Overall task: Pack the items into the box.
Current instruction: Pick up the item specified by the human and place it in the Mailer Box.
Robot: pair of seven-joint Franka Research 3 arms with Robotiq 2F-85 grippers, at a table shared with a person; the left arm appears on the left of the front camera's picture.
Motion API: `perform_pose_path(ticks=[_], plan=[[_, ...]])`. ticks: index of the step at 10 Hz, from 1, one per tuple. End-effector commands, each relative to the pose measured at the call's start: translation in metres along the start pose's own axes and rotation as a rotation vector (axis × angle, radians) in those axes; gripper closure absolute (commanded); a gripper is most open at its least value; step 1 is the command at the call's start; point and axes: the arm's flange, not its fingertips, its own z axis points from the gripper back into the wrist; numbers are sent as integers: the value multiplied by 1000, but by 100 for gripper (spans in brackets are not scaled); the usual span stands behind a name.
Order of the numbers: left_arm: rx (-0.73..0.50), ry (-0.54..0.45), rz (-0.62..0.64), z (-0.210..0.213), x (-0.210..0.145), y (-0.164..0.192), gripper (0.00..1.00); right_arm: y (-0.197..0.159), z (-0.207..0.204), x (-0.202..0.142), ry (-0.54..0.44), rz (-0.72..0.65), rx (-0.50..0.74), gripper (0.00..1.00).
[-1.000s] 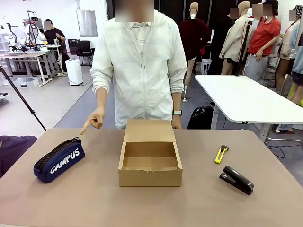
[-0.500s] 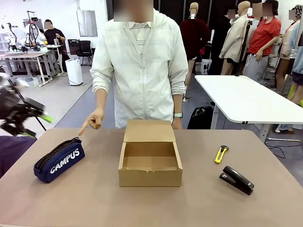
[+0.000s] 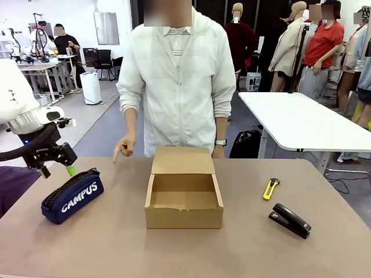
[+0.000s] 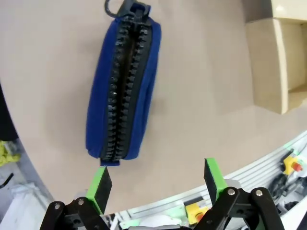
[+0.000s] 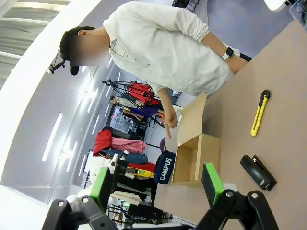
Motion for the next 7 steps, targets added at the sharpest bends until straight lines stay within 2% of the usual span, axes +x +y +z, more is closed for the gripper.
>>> perform_pose_path(ticks=[1, 2, 3, 4, 5, 6, 7], plan=[[-96, -25, 39, 5, -8, -3, 0, 0, -2, 4, -15, 28, 25, 0], [-96, -25, 39, 5, -8, -3, 0, 0, -2, 4, -15, 28, 25, 0], [-42, -9, 20, 2, -1, -2, 0, 0, -2, 4, -15, 28, 25, 0], [32, -145, -279, 3, 19, -1, 0, 0, -2, 4, -15, 28, 25, 0], [43, -196, -602, -8, 29, 3, 0, 0, -2, 4, -15, 28, 25, 0], [73, -211, -699, -18, 30, 3, 0, 0, -2, 4, -15, 28, 25, 0], [45, -251, -739, -18, 29, 1, 0, 0, -2, 4, -15, 28, 25, 0]])
